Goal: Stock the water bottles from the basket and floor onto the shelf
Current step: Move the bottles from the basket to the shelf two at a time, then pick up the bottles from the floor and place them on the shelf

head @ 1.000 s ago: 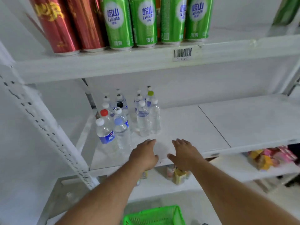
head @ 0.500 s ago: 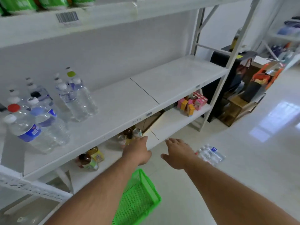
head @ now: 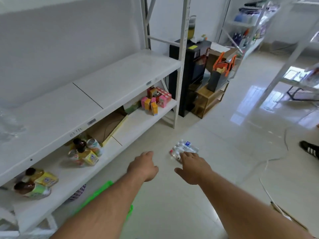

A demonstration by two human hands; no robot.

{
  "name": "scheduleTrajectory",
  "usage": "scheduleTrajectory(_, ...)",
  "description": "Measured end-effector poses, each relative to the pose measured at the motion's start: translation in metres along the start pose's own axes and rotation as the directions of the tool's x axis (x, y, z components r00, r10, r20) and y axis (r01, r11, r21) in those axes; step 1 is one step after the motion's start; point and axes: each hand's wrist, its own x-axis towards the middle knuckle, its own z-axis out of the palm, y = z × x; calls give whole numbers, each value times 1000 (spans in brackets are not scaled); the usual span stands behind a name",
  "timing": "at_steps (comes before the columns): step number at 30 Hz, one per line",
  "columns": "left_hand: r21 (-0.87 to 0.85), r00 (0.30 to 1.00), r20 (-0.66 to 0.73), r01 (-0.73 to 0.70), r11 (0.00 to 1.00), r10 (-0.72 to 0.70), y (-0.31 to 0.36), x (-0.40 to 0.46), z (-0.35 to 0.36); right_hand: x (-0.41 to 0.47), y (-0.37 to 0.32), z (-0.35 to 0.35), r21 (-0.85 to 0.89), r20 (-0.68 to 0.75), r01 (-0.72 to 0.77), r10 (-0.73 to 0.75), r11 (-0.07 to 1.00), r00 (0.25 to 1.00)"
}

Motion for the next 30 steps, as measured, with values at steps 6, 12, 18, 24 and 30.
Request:
scheduleTrajectory(6, 47, 998, 45, -45, 998, 43, 65, 35, 10, 24, 60, -10, 8, 33, -29, 29, 1000, 999)
scheduleTrajectory(12, 112, 993, 114, -50, 992, 37, 102, 104, 11, 83, 107, -24, 0, 45, -48, 48, 999, 998)
scheduleTrajectory(18, 80, 987, 160, -9, 997, -4, 125, 188, 1, 154, 151, -50, -71, 119, -80, 88, 994, 989)
scheduleTrajectory(24, 78, 986, 160, 23, 997, -35, 147, 242, -23, 208, 175, -79, -104, 144, -33, 48, 994, 988)
scheduleTrajectory(30, 31, 986, 128, 102, 994, -105, 165, 289, -41, 275, 194, -98, -139, 179, 94, -69, 986, 981)
